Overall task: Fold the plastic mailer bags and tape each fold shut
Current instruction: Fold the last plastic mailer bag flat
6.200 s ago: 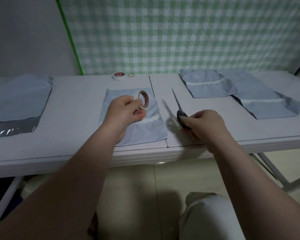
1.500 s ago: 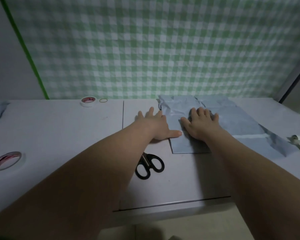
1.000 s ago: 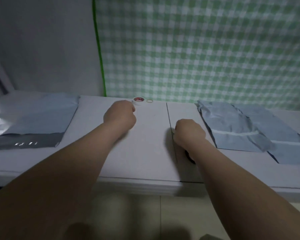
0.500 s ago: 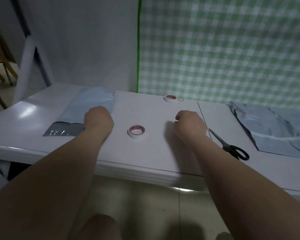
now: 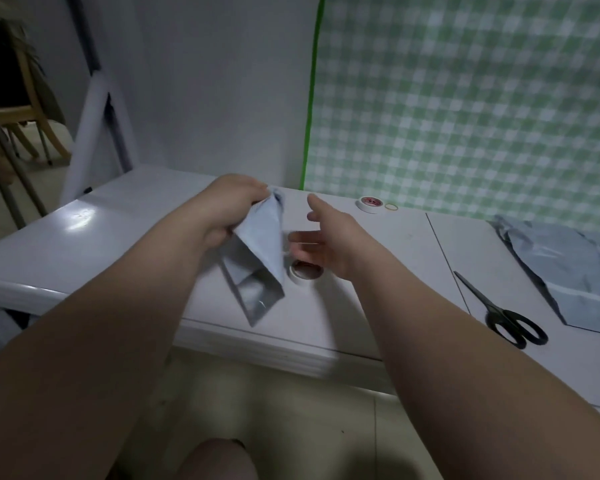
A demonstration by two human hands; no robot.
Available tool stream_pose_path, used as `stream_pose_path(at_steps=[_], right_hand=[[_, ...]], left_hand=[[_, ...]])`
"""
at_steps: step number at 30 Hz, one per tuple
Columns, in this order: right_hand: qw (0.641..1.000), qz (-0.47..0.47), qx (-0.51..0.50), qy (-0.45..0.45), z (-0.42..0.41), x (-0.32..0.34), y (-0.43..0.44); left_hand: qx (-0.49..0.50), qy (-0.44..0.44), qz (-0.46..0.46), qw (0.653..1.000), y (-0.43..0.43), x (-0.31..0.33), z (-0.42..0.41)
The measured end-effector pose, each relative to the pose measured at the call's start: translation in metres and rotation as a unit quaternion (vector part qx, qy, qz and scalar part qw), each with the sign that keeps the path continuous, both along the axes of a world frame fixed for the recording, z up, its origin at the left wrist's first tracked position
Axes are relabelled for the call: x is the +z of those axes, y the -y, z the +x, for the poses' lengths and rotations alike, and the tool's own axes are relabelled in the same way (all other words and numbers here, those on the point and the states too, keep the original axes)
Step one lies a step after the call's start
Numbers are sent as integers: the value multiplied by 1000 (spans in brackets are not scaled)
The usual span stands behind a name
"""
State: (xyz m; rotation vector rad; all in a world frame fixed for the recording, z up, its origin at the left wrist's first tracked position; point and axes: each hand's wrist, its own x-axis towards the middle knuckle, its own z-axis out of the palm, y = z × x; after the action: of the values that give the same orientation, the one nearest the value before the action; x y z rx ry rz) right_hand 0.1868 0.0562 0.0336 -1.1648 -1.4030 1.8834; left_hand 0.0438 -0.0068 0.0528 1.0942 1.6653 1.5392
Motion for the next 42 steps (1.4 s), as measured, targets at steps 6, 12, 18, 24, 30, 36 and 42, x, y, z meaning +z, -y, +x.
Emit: stream_pose_path(at_steps=[6,12,18,24,30,36,42], right_hand=[[983,-132,65,-106,-32,-1,0],[989,-63,68,-111,-43,3,-2],[970,-37,38,-239,-23,27,-21],[944,-45,-11,-326,53,48,-34],[957,-21,-20,-289,117,21,-49],[961,-38,-38,-271,156,4,-56],[994,22,-94,-42,185,-8,-32]], left_hand=[[-55,119,-27,991,17,0,2],[142,178,-90,969,17,-10,-17],[-7,388,-66,919,-2,4,-4],[-101,436,-46,893,-40,4,47],[-175,435,-54,882,-91,-32,105],[-140,360,-54,921,-75,-23,142],[-153,252,-94,951,-50,-33,141]])
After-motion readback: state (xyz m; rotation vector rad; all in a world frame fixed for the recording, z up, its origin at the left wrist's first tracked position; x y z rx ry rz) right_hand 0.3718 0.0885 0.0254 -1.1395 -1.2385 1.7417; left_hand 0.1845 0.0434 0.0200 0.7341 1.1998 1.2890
